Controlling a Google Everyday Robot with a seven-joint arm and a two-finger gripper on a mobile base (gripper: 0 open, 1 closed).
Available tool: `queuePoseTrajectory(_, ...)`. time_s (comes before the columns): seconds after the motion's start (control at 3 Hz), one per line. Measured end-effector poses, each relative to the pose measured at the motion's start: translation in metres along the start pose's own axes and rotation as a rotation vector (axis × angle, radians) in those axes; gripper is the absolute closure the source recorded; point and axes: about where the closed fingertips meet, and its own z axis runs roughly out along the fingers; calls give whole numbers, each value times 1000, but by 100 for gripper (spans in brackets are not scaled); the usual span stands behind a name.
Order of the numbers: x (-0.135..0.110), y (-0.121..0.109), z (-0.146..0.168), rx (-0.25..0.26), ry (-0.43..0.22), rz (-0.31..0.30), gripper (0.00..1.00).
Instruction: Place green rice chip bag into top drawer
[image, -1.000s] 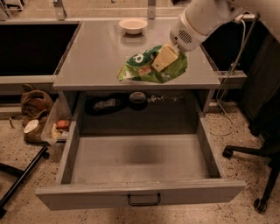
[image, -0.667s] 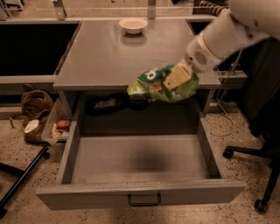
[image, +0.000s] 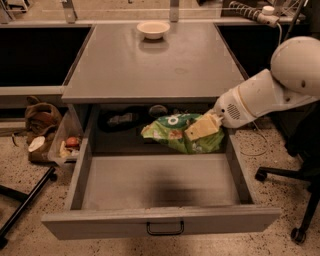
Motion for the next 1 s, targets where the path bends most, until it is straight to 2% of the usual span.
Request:
queuePoseTrajectory(0.33,0,3,1,-9,-2,5,100)
queuePoseTrajectory(0.67,0,6,8,13,-7,-11,100)
queuePoseTrajectory(1.0,16,9,40,53,-6,-27,100)
